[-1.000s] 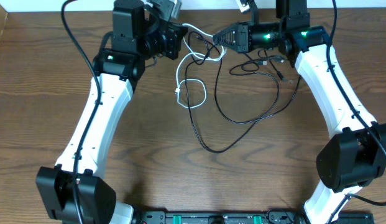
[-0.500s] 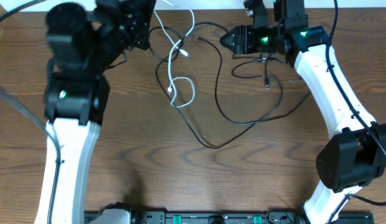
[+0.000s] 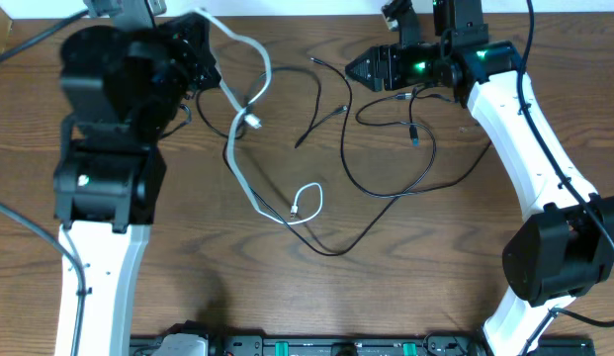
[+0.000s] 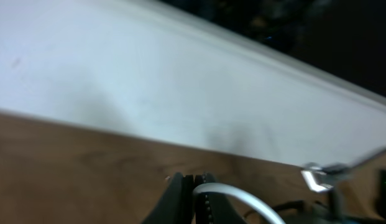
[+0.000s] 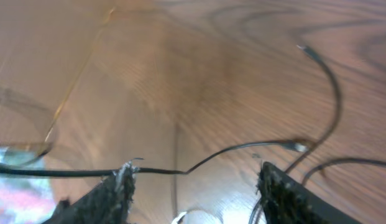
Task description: Untangle cables
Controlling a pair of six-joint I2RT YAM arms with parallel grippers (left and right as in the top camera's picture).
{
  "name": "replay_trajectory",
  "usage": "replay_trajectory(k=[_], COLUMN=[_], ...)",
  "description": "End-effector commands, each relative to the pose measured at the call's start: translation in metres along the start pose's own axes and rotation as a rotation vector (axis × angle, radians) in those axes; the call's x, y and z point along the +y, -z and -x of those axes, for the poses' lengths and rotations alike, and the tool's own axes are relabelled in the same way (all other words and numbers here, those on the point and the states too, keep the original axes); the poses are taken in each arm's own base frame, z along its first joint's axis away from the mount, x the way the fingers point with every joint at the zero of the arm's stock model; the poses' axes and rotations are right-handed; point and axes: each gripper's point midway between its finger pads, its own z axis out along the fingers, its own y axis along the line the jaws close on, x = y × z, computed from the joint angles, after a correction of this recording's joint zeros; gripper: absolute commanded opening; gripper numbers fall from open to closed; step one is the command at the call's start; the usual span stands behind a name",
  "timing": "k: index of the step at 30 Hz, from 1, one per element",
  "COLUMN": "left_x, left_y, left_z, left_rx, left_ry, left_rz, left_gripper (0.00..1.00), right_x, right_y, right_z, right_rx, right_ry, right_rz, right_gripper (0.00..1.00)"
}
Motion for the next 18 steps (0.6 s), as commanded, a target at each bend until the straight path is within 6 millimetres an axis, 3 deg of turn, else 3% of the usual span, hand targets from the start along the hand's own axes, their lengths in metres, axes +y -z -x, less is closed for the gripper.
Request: replay_trajectory(k=[1,11,13,15,18], left_x=[0.010,0.026,0.031,0.035,0.038], left_y=[-0.001,0.001,0.002,0.003,0.004], left_z=[-0.001,-0.013,-0.016,-0.021,-0.028], left_rx=[-0.021,0.009,0.014,0.033,0.062], left_ry=[0.059,0.120,0.125,0.124,0.124], left_rz=[0.094,0.184,0.211,0.233,0.248], left_gripper=[0.07,0.07,0.07,0.07,0.08], right_x=[0.049,0.099,0.099,0.086,0.084], right_y=[0.006,-0.026,-0.033,-0.039,-0.037], right_z=[-0.003,-0.023,-0.024,-0.021,-0.014], right_rx=[0.012,0.071,0.069,0.054,0.032], right_ry=[0.116,0.213,0.228,0.212,0.211], right_rz=[0.194,0.245,0.201,0.096,0.087], right_gripper=[0.63,0.61,0.57,0.57,0.55])
